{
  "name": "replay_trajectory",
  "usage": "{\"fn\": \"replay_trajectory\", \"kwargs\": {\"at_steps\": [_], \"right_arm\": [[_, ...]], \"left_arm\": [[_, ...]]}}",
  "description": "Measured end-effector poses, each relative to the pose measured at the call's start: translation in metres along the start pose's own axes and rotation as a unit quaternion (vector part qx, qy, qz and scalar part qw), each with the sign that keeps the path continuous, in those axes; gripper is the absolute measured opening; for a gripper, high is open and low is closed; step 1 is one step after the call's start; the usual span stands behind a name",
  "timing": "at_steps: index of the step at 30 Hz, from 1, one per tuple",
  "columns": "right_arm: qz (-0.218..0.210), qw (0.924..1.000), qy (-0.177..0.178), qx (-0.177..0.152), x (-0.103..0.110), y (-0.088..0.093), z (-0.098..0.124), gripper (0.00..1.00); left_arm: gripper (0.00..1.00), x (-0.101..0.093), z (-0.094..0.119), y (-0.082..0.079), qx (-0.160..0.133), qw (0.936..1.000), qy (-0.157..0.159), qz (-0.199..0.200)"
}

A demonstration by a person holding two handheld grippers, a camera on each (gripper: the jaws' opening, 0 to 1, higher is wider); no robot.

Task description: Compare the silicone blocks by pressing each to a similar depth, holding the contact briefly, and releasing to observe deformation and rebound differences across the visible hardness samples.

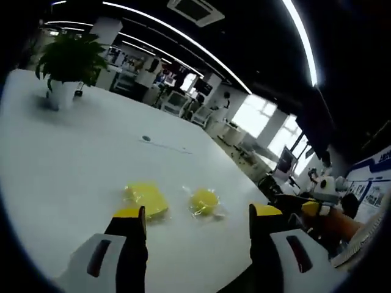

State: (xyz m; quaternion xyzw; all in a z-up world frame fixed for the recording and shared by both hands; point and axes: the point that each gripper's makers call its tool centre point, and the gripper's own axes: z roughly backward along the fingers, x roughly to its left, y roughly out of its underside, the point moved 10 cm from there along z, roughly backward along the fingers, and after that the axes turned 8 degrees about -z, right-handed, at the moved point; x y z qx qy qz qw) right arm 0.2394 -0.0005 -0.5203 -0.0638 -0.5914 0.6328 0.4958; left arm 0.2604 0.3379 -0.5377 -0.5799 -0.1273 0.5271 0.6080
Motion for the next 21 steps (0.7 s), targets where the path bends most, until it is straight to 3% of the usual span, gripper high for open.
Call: {"fn": "replay_trajectory", "kwargs": {"at_steps": [7, 11, 21], "right_arm": [[-0.013, 0.9998, 0.017, 0.003, -0.007, 0.011, 0.011, 0.66], [-0.012, 0.9996, 0.026, 0.006, -0.01, 0.017, 0.018, 0.65], [-0.007, 0.9988, 0.047, 0.012, -0.016, 0.028, 0.034, 0.64]], "left_arm": [[0.73, 0.005, 0.025, 0.006, -0.012, 0.9995, -0.029, -0.004], [0.79, 0.006, 0.03, 0.012, -0.021, 0.999, -0.032, 0.022], [0.81, 0.001, 0.038, 0.022, 0.018, 0.9986, -0.038, -0.03]]}}
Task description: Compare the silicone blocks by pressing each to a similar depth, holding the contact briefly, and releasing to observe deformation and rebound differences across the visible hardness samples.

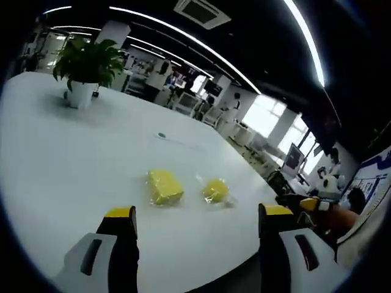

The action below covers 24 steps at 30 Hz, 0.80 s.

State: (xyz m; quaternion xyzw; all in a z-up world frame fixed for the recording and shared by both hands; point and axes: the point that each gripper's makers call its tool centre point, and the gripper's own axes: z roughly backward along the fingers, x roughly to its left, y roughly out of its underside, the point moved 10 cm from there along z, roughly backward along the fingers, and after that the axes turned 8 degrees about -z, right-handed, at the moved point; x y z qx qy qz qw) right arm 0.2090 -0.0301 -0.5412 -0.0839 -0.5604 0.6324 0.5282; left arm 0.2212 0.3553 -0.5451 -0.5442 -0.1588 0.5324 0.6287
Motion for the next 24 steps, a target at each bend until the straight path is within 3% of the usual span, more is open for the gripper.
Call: {"fn": "replay_trajectory", "kwargs": {"at_steps": [12, 24], "right_arm": [[0.001, 0.9999, 0.005, -0.009, 0.0024, -0.0019, 0.0054, 0.64], [0.004, 0.9999, 0.012, -0.009, 0.0052, 0.0023, 0.0008, 0.63]], "left_arm": [[0.83, 0.0066, 0.0071, 0.0006, -0.002, 0.9999, -0.016, 0.004], [0.8, 0.0093, 0.0018, 0.0084, 0.012, 0.9999, -0.01, -0.006]]}}
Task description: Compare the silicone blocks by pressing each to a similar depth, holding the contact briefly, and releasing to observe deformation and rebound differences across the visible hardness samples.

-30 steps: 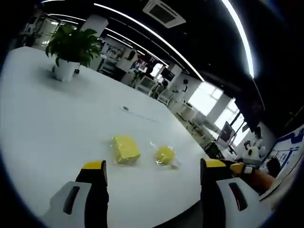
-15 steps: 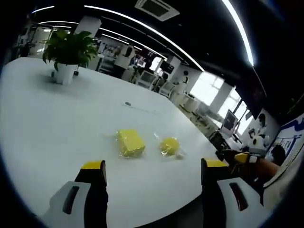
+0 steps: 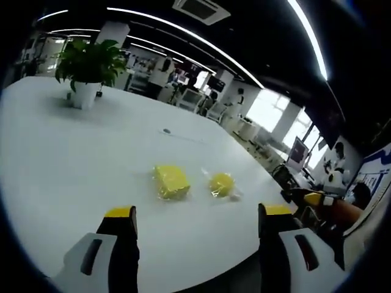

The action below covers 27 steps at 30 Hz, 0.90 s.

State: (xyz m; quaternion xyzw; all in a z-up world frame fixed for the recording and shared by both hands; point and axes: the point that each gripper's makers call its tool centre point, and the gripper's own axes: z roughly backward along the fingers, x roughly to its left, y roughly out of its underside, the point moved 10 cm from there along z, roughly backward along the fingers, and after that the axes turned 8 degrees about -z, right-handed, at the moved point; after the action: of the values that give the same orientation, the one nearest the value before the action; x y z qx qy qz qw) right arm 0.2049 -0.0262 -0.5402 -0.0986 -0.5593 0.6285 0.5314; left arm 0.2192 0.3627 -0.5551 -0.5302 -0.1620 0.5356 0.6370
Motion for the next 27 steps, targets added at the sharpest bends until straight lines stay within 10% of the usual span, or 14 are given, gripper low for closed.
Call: {"fn": "replay_trajectory", "kwargs": {"at_steps": [27], "right_arm": [[0.007, 0.9999, -0.002, 0.008, -0.0033, 0.0015, -0.0016, 0.62]], "left_arm": [[0.74, 0.0052, 0.0068, -0.0009, -0.017, 0.9995, -0.017, 0.023]]}}
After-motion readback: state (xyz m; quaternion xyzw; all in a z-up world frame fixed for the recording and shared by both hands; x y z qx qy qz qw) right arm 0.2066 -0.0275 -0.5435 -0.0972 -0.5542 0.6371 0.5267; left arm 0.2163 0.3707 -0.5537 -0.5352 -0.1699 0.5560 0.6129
